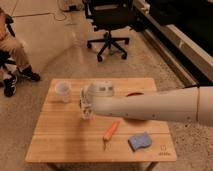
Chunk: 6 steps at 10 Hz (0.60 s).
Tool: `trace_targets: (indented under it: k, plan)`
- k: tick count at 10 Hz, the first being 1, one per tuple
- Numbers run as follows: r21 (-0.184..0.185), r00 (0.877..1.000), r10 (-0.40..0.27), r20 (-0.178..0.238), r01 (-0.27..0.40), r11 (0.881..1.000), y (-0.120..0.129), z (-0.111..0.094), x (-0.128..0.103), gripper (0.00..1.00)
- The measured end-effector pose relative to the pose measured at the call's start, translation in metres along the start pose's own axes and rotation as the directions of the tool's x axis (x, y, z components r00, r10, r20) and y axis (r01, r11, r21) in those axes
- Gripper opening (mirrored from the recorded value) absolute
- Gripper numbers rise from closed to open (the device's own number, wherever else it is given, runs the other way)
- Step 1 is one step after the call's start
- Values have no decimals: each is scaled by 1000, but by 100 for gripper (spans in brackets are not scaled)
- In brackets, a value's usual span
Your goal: Stand the bottle upright
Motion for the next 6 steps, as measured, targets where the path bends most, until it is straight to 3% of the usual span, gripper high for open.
trace_targets:
  k: [2, 4, 6]
  plan:
    - [7, 999, -33, 6, 33, 999, -7, 5, -4, 0]
    - [5, 999, -52, 14, 52, 999, -6, 7, -8, 0]
    - [5, 996, -82, 22, 82, 997, -9, 10, -13, 8]
